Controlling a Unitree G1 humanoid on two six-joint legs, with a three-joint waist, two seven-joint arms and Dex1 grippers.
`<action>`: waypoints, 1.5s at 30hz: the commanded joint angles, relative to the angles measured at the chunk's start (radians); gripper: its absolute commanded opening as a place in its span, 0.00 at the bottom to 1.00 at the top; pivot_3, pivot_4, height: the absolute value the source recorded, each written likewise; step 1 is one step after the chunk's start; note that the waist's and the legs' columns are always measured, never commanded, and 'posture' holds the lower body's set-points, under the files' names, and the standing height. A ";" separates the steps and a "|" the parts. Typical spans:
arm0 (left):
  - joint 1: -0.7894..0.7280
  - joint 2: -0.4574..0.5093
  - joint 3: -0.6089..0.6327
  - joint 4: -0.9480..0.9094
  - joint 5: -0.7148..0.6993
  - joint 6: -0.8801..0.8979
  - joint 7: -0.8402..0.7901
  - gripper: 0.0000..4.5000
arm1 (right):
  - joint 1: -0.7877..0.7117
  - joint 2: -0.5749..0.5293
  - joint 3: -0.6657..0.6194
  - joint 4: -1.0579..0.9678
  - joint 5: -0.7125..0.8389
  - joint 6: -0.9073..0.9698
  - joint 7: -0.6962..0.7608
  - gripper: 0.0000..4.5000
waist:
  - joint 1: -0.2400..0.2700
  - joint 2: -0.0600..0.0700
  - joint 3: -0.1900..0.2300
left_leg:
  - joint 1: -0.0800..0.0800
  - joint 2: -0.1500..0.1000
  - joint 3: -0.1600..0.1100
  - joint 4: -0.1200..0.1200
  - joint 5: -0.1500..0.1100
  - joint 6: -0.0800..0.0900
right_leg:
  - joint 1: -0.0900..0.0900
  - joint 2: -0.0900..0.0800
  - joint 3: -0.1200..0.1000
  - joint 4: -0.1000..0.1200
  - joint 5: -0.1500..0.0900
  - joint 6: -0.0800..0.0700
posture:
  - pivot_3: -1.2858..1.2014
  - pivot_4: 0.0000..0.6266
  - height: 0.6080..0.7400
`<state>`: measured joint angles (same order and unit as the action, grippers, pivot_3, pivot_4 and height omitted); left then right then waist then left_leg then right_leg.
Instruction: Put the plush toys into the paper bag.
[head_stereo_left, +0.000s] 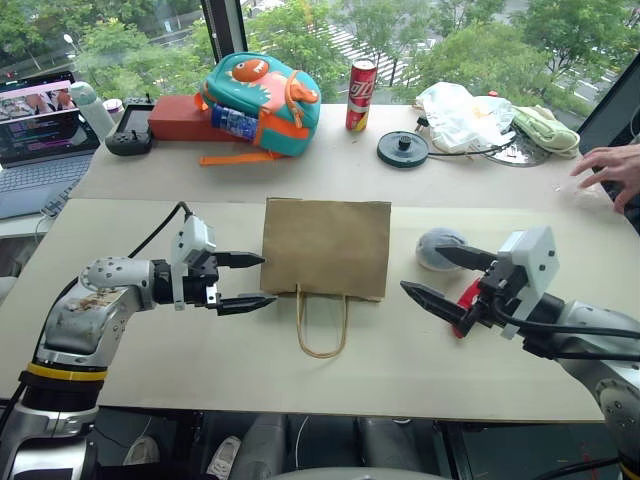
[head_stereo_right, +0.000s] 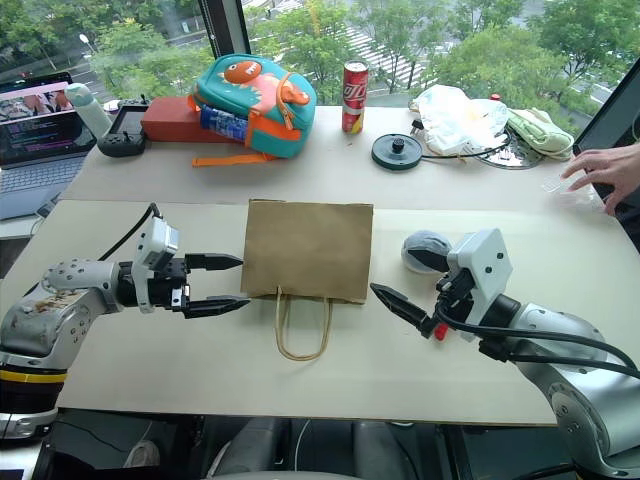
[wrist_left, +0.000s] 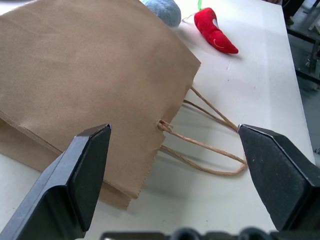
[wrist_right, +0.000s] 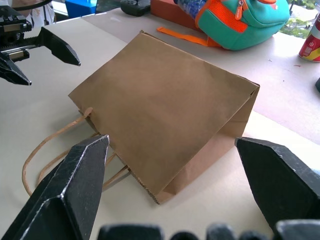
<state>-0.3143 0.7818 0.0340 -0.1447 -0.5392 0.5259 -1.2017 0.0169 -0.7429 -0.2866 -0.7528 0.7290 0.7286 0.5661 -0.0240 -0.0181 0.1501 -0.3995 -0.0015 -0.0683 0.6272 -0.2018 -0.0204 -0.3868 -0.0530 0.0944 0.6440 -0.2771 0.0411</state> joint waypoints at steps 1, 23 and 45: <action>-0.021 0.003 0.016 -0.021 -0.019 -0.003 -0.005 0.97 | -0.002 -0.010 -0.011 -0.027 0.000 -0.020 0.003 1.00 | 0.000 0.000 0.000 | 0.000 0.000 0.000 0.000 0.000 0.000 | 0.000 0.000 0.000 0.000 0.000 0.000 | 0.52 0.24 1.00; -0.669 -0.099 -0.652 0.698 0.218 -1.101 -0.413 0.97 | 0.075 -0.009 -0.032 -0.143 0.066 0.034 -0.058 1.00 | 0.015 0.000 0.000 | -0.006 -0.002 -0.002 0.005 0.000 0.001 | 0.000 0.000 -0.002 -0.001 0.000 0.001 | 0.52 0.24 1.00; -1.088 -0.227 -1.346 1.091 0.127 -1.501 -0.413 0.97 | 0.143 -0.035 -0.098 -0.247 0.229 0.032 -0.215 1.00 | -0.019 -0.001 0.001 | -0.006 -0.002 -0.003 0.008 -0.004 0.010 | 0.000 0.003 0.001 0.002 -0.001 0.002 | 0.52 0.24 1.00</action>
<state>-1.3797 0.5473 -1.2984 0.9408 -0.3935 -0.9393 -1.6113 0.1632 -0.7737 -0.3719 -0.9643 0.9499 0.7845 0.3622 -0.0431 -0.0195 0.1509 -0.4059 -0.0031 -0.0714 0.6358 -0.2056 -0.0107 -0.3867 -0.0503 0.0954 0.6459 -0.2782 0.0433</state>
